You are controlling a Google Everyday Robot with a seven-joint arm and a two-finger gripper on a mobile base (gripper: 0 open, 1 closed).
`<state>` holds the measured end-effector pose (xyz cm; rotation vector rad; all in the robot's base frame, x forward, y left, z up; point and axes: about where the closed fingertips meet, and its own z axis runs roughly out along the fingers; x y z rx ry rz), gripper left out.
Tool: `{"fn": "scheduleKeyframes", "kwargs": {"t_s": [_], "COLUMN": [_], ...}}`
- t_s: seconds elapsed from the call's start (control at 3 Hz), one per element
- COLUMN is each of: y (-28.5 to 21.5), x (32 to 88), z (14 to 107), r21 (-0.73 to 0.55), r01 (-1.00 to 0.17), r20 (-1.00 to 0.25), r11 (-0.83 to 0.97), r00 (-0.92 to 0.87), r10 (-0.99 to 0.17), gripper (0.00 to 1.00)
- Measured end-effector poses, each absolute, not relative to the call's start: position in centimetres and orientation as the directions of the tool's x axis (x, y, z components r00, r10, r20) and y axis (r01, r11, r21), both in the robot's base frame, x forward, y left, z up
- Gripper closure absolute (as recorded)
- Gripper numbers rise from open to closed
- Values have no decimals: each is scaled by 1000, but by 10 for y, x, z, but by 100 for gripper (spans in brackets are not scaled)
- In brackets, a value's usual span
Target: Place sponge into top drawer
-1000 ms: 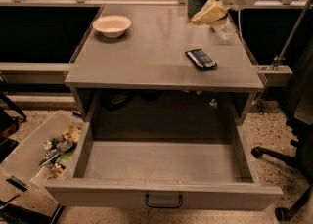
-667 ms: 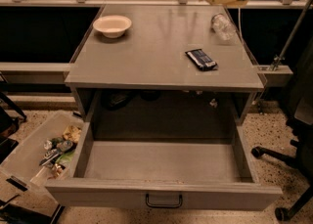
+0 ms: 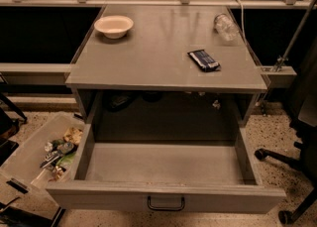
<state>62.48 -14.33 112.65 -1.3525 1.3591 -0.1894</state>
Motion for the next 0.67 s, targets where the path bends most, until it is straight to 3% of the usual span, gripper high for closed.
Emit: {"fn": "scheduleKeyframes", "kwargs": {"t_s": [0.67], "y": [-137], "x": [593], "z": [1136], "r21": [-770], "r01": [-566], "r20": [-568], "r11": [296], "r00": [396], "r10": [-721], "gripper": [100]}}
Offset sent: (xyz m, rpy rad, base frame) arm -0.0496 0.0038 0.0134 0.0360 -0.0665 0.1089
